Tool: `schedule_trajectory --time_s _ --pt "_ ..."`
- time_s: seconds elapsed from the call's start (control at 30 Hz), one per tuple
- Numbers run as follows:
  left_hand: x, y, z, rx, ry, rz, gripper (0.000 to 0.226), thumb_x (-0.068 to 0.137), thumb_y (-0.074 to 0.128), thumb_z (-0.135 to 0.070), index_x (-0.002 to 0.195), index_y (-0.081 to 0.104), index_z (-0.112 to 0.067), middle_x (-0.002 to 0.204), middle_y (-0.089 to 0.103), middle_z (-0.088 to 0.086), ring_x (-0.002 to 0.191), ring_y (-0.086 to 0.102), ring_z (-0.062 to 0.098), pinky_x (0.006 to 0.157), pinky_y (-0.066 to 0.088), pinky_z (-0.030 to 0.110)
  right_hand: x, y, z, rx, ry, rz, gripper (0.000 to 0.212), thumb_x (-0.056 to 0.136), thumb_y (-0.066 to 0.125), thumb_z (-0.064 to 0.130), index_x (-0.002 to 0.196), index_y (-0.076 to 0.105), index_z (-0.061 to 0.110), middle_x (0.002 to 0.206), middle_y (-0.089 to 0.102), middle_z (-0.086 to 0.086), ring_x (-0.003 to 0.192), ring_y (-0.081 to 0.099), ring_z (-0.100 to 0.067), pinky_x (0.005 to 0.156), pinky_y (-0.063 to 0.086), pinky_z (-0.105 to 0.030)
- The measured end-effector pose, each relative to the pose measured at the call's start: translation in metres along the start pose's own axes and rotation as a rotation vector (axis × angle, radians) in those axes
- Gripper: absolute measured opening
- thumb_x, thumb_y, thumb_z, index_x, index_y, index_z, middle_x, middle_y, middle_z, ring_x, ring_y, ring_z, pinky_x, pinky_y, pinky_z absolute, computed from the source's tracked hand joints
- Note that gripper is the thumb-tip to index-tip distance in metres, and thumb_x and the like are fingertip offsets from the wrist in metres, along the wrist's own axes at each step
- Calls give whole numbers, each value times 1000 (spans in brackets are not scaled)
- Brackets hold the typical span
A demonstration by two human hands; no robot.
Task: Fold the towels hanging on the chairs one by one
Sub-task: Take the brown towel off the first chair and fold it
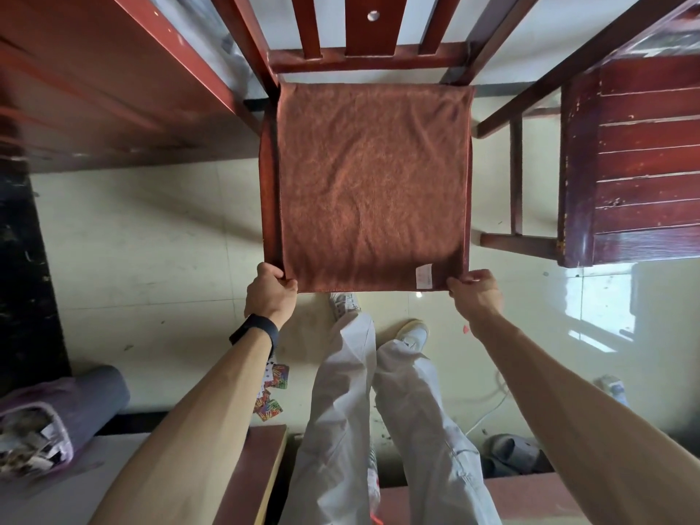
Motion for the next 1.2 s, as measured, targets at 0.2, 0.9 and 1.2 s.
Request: schedule_trajectory --time_s 0.2,0.9,1.2 --pt "-1 9 -11 -109 -55 -1 19 89 63 -27 101 69 -12 101 71 9 98 65 32 80 50 32 8 0 -6 75 -18 72 27 84 71 35 104 71 16 85 73 -5 91 71 -31 86 59 -49" --pt "-178 -226 -115 -1040 113 269 13 86 75 -16 99 73 -18 77 63 4 50 44 8 57 41 23 -183 -213 111 754 -305 153 22 91 73 21 102 68 2 72 60 -9 54 54 -11 76 59 -54" --pt "-231 -313 -144 -86 697 -145 17 81 79 -34 96 78 -26 88 70 -12 84 66 9 69 44 15 -263 -296 133 -12 -1001 -262 16 85 79 21 100 77 22 89 66 8 80 65 -11 78 53 -27"
Point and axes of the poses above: each hand's wrist, its own x-axis towards the middle knuckle, its own y-axis out of the palm, z = x × y, the point moved 1 cm from there along x, towards the middle knuckle
